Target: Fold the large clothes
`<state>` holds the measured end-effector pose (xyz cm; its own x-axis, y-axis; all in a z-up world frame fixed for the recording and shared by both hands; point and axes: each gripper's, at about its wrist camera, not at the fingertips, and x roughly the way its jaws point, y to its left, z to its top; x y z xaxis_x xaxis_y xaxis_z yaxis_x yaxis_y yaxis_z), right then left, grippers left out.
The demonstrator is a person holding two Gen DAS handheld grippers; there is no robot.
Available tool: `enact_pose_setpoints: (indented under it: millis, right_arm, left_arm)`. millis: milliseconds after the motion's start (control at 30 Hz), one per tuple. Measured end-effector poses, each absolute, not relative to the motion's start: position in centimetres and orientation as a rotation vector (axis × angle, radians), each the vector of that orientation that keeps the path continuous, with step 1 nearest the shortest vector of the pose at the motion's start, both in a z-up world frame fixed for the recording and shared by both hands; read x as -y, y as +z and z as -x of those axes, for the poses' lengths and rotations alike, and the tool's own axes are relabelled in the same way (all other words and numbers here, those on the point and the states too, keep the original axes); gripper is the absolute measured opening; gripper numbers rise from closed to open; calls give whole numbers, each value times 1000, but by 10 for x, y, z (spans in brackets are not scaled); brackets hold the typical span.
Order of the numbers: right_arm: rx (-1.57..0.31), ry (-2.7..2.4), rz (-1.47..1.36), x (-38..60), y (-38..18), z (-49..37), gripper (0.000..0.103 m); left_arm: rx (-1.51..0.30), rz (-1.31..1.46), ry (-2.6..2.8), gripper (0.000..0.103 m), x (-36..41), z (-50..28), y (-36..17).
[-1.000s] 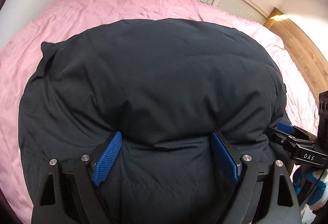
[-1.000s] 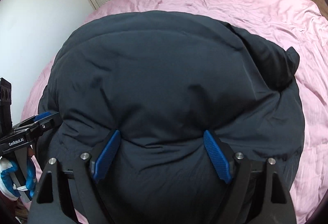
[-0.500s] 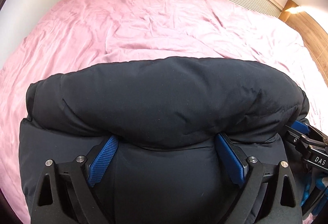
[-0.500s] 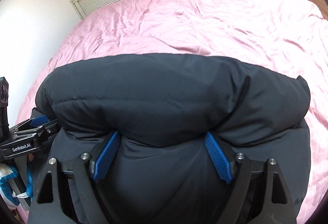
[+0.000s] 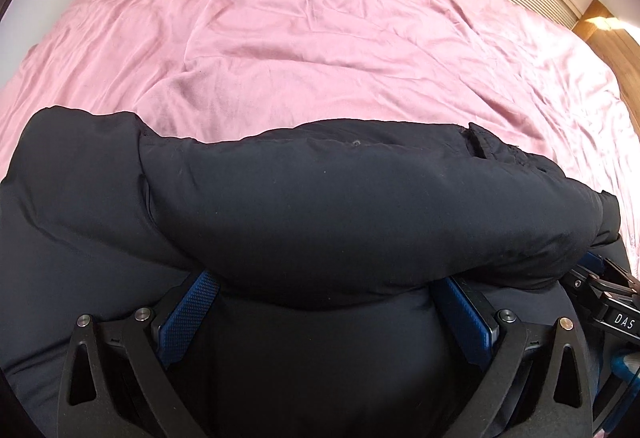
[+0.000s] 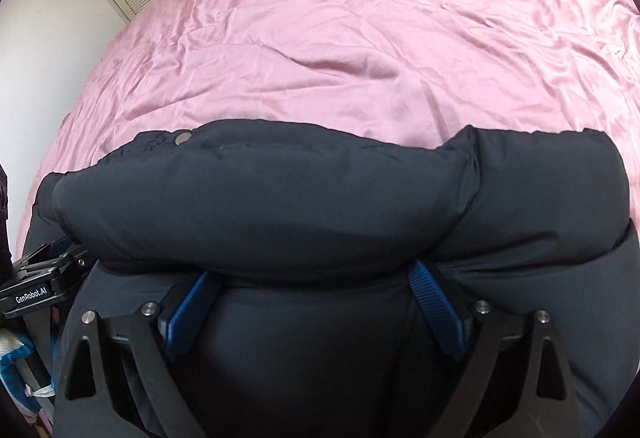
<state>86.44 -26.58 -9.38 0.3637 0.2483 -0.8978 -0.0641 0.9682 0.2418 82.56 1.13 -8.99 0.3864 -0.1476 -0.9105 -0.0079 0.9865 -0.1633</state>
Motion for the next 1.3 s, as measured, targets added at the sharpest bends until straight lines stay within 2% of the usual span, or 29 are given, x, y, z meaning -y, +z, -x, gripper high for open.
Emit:
enact_pose_setpoints:
  millis: [367, 567, 767, 900, 1067, 1300]
  right_arm:
    - [-1234, 42, -166, 340, -78, -849, 94]
    - [-1206, -7, -167, 372, -50, -817, 94]
    - [-1129, 97, -179, 356, -11, -767, 94]
    - [-1149, 155, -193, 339, -18, -740, 94]
    - [-1195, 122, -207, 343, -47, -730, 94]
    - [-1219, 52, -149, 354, -54, -721, 94]
  left_arm:
    - [-1215, 245, -83, 102, -61, -820, -63]
    - [-1130, 240, -1, 101, -89, -796, -27]
    - [-1019, 285, -30, 101, -99, -742, 4]
    - [-1044, 244, -97, 101, -80, -715, -7]
    - [-1122, 243, -59, 101, -81, -707, -49]
    - [-1084, 205, 11, 101, -82, -688, -45]
